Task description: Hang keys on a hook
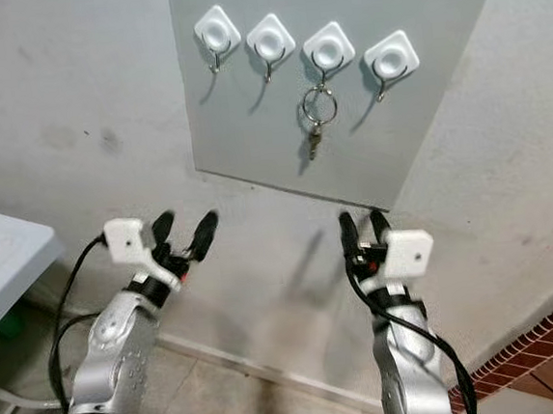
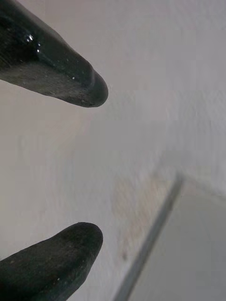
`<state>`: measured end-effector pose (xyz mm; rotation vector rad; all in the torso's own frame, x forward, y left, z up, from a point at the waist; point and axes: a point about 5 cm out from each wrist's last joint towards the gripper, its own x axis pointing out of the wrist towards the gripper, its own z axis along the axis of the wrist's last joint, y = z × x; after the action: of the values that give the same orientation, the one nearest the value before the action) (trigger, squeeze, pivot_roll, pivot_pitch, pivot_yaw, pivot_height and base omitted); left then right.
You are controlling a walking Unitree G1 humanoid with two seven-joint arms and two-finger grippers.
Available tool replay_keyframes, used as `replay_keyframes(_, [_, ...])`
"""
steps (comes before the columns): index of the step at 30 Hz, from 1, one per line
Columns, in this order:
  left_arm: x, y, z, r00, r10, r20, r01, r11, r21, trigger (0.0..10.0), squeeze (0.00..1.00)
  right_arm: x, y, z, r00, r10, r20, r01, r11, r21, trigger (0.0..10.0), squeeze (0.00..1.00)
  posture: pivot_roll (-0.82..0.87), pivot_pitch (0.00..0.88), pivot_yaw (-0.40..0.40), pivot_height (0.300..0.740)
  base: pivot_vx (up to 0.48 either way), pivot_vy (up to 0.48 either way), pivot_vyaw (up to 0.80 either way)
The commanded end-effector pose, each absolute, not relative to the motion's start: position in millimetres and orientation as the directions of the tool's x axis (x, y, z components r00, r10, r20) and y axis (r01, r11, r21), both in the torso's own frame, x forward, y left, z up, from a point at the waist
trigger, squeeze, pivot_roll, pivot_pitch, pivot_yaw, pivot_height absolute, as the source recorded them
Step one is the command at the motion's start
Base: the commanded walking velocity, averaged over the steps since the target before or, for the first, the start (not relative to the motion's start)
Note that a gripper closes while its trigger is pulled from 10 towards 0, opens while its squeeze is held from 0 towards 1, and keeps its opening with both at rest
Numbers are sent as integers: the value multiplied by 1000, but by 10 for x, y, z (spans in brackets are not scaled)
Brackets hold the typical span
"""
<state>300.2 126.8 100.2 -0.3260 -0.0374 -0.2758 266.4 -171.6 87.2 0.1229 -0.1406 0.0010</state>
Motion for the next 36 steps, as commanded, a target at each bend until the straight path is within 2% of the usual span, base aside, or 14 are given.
replay_keyframes(1, [2984,1306,936,972,-227,67,236,927,-291,10000,0,2622,-1763,765,994,-47,95,38,995,97,10000,0,3,0,-53,740,0,0,0])
replay_keyframes(4, [2979,1341,819,975,-222,27,219,929,-299,10000,0,2588,-1761,655,997,-55,54,49,993,108,10000,0,1,0,-50,740,0,0,0])
replay_keyframes(8, [2989,1398,681,982,-189,-27,178,954,-240,10000,0,2545,-1747,548,997,-69,25,67,994,86,10000,0,-10,0,-44,740,0,0,0])
replay_keyframes(13, [3050,1397,730,979,-203,11,201,960,-195,10000,0,2523,-1762,462,997,-83,-2,83,996,41,10000,0,-15,0,-37,740,0,0,0])
replay_keyframes(20, [2995,1364,920,957,-253,143,277,943,-183,10000,0,2406,-1805,550,995,-64,70,60,997,57,10000,0,-17,0,-36,740,0,0,0])
replay_keyframes(26, [2807,1428,660,956,-280,83,292,934,-208,10000,0,2216,-1870,359,998,-57,6,57,998,13,10000,0,-20,0,-35,740,0,0,0])
replay_keyframes(36, [2807,1424,629,953,-295,75,304,935,-185,10000,0,2255,-1845,362,999,-44,9,44,999,8,10000,0,-17,0,-41,740,0,0,0])
